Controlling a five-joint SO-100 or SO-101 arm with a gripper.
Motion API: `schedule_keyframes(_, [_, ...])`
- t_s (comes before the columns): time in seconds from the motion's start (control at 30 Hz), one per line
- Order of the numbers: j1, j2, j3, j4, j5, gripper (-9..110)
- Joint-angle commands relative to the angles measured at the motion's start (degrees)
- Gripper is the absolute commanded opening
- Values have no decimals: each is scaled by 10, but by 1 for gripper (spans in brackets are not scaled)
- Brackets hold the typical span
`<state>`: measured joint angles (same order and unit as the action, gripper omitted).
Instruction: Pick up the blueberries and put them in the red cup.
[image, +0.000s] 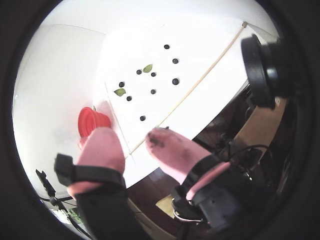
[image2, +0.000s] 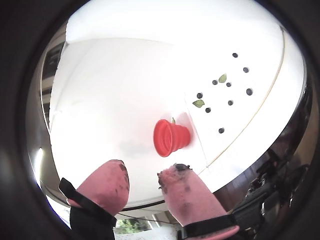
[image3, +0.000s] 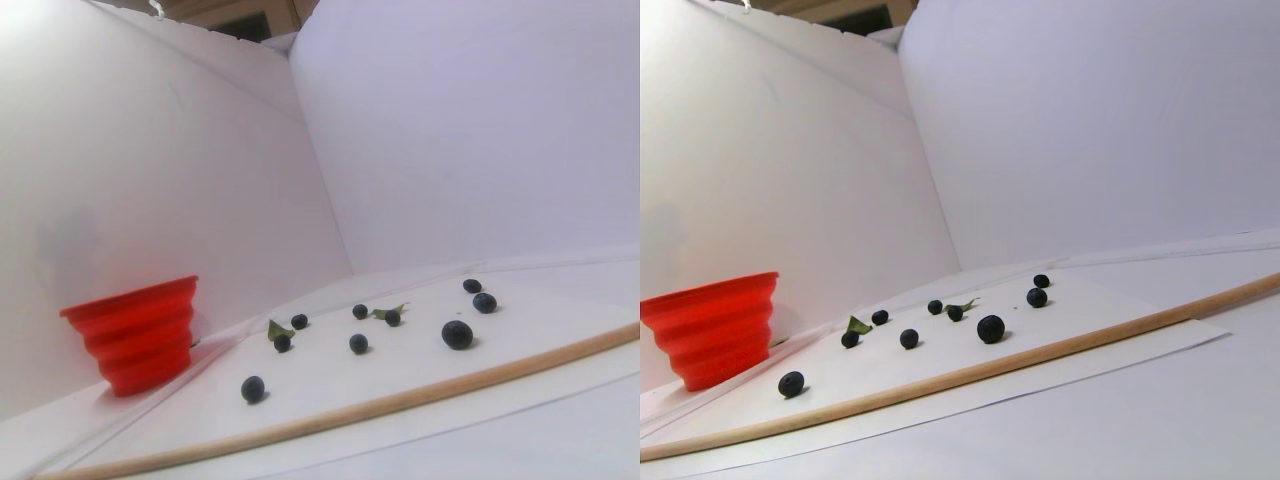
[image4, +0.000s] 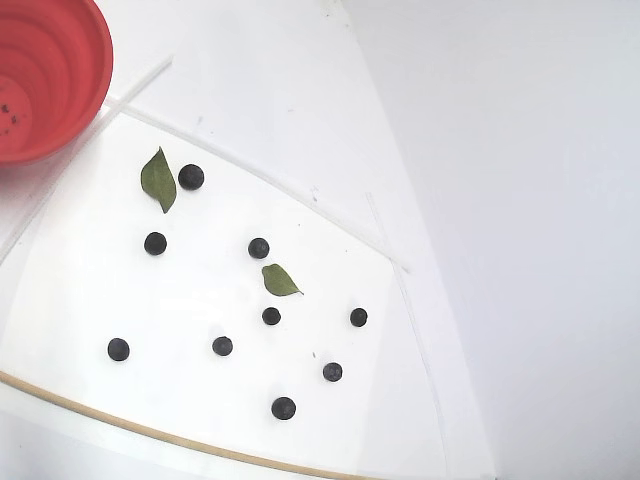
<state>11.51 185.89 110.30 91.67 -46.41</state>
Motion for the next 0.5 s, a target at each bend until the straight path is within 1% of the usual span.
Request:
schedule_keyframes(0.0, [12,-33,4,-24,-48,13])
schedule_keyframes(0.47, [28,-100,21,-64,-152,14])
